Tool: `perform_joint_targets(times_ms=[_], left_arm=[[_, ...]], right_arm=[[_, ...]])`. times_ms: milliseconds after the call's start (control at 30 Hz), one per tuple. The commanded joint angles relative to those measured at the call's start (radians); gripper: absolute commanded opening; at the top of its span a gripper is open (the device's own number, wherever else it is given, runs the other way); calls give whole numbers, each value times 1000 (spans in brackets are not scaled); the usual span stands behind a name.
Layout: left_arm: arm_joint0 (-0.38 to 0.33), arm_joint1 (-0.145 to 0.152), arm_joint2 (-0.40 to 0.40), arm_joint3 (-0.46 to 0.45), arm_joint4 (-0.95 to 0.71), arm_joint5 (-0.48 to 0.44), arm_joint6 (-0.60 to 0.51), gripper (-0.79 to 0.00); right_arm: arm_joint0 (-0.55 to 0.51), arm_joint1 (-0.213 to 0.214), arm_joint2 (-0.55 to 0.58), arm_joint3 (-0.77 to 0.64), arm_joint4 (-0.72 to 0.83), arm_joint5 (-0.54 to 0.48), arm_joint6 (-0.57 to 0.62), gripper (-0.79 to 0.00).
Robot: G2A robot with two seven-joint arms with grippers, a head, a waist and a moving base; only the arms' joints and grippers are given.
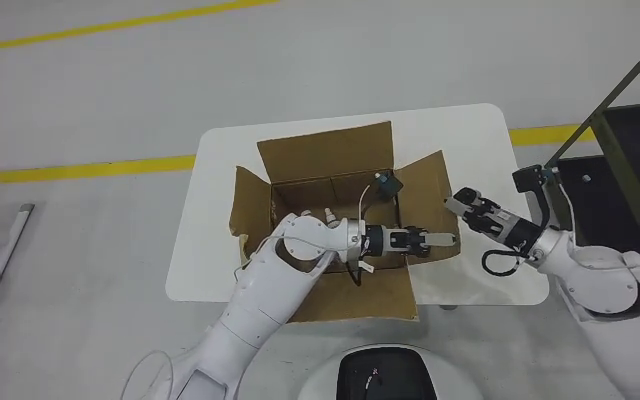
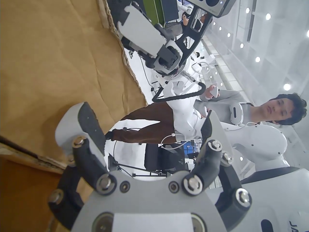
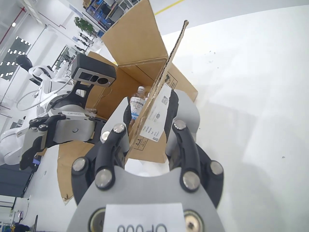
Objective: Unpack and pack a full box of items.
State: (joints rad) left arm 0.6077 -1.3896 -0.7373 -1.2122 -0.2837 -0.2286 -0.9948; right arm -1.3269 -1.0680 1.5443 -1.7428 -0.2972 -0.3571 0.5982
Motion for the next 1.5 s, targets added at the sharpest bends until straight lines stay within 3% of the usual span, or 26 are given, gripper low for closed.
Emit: perform_joint_targets(times_ms=[0, 100, 133, 433, 833, 1467], left_arm=[[1, -2, -1, 1, 1, 0, 1, 0], [5, -2, -7, 6, 2, -2, 5, 0], [9, -3, -14, 9, -7, 5, 17, 0], [36, 21, -112, -44, 2, 104, 71, 0], [132, 111, -314, -270, 414, 303, 88, 0], [132, 111, -314, -270, 414, 303, 88, 0]], right_arm=[[1, 0, -9, 13, 6, -1, 0, -563], [5, -2, -17, 34, 24, 3, -13, -754], [5, -3, -18, 40, 28, 8, -26, -785], [-10, -5, -23, 61, 47, -3, -80, -785], [-108, -4, 24, 2, 13, 46, -176, -785], [-87, -8, -9, 23, -13, 39, -187, -785]])
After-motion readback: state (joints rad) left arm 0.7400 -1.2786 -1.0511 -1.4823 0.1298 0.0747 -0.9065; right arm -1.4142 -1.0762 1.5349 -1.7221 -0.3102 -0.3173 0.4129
